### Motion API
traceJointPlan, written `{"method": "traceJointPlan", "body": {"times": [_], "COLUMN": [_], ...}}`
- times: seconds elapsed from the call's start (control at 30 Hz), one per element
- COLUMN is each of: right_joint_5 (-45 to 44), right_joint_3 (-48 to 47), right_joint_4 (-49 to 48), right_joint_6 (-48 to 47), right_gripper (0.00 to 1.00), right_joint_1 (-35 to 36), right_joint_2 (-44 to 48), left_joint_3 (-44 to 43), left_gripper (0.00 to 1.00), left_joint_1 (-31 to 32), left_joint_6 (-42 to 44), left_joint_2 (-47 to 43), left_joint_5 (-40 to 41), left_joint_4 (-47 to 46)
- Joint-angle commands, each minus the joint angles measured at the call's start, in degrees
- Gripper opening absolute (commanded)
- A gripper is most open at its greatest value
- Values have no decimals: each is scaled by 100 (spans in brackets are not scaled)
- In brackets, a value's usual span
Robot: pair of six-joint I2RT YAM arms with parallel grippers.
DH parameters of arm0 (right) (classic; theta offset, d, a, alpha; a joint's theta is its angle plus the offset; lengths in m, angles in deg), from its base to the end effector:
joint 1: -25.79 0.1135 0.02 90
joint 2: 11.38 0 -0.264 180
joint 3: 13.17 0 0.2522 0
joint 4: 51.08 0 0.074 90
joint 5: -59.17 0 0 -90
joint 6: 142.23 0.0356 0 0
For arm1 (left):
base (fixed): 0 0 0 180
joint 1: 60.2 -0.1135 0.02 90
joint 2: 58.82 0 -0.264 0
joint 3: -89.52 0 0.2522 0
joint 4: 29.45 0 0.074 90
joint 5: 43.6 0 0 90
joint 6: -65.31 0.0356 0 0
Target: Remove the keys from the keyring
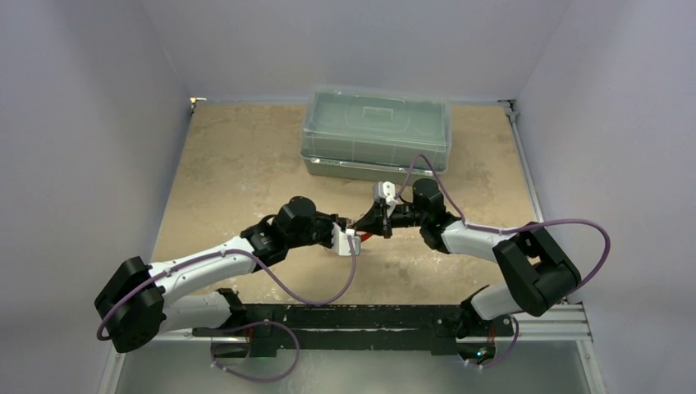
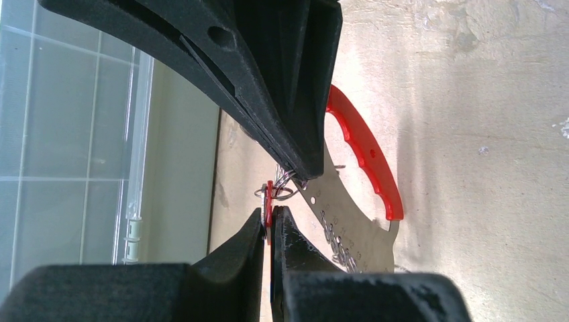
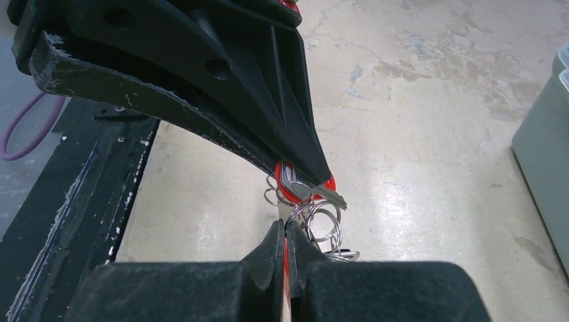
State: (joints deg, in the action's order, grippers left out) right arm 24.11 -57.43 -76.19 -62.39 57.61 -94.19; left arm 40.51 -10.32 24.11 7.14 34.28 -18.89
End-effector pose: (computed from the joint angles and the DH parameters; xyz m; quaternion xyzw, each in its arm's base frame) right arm 0.2192 0.1703 0.1963 -0.5163 0.5479 0.4589 0.4718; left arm 0.1555 -0.1961 0.2308 0.6806 0.5124 -0.0951 0.5149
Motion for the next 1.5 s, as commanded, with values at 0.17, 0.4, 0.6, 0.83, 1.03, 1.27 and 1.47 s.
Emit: {"method": "traceJointPlan", "body": {"times": [0.17,0.4,0.6,0.83,1.03,1.27,1.47], "right_joint_5": [136,87,87,172,202,206,532], "right_joint_3": [-90,-129,-180,-208,-193,-166,-19], "right_joint_4": [-295,-344,-345,-349,-349,-307,-713], "right_joint_6": [392,649,787,866,818,741,960], "right_gripper": [0,0,0,0,0,0,0], "right_joint_1": [-4,-42,-77,-83,-81,-74,-77], "right_joint_2": [-154,-249,-339,-333,-276,-191,-80], "left_joint_3": [-198,-20,197,292,323,159,230], "left_gripper": [0,0,0,0,0,0,0], "left_joint_1": [18,179,302,528,699,733,733], "left_joint_6": [279,720,1163,1573,1746,1676,1785], "left_joint_2": [-164,-338,-484,-344,-163,154,159], "left_joint_5": [-327,-249,-165,-4,51,59,121], "left_joint_4": [-175,-298,-417,-652,-837,-1031,-923]}}
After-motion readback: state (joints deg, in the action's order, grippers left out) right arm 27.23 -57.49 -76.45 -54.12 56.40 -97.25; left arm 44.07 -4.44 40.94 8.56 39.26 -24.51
